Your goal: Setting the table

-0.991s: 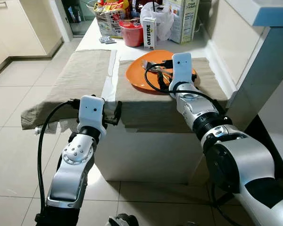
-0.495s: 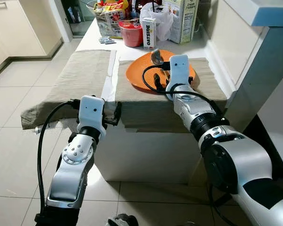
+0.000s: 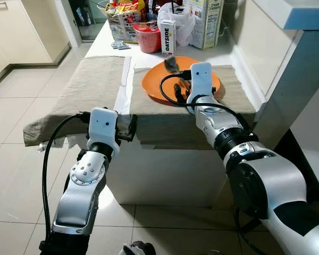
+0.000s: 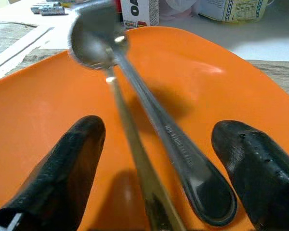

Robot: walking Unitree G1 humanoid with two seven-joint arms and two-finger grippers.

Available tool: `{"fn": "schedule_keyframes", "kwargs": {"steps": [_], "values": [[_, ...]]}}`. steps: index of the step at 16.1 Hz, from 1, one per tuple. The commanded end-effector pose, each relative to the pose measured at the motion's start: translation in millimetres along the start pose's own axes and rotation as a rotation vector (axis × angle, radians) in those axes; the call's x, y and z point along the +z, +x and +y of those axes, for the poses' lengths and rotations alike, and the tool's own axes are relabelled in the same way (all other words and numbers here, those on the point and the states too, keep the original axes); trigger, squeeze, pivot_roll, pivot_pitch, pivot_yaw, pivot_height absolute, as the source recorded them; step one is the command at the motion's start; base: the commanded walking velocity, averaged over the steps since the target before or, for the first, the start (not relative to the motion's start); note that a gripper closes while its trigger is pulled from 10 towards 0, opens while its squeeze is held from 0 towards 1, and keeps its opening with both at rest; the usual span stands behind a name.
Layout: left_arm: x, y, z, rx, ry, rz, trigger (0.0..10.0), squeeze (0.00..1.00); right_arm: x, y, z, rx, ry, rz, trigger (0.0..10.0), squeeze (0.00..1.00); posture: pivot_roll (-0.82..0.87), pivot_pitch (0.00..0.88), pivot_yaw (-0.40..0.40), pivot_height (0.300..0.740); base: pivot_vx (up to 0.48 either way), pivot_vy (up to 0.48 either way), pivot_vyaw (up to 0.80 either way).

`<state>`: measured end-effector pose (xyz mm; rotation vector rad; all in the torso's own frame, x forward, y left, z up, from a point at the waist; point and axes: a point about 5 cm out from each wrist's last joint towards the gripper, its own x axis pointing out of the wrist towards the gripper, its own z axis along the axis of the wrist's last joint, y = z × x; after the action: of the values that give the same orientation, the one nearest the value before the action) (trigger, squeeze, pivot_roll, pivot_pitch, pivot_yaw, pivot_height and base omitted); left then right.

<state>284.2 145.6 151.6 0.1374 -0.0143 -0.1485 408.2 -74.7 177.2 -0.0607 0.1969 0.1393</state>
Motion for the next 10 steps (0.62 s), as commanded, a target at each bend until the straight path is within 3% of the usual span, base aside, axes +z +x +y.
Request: {"fn": "schedule_keyframes", "kwargs": {"steps": [1,10], "values": [[2.0,1.0,6.0,0.023,0.007,0.000,10.0,0.00,-9.0,-0.7,1.9,0.015,0.002,0.033,0.0,0.00,0.01,0.050,0.078,0.740,0.000,0.000,0.00],[4.6,3.8,10.3,0.031,0.008,-0.012,10.0,0.00,-4.6,-0.4,0.8,0.022,0.016,0.008,0.0,0.00,0.01,0.049,0.080,0.740,0.000,0.000,0.00]]}}
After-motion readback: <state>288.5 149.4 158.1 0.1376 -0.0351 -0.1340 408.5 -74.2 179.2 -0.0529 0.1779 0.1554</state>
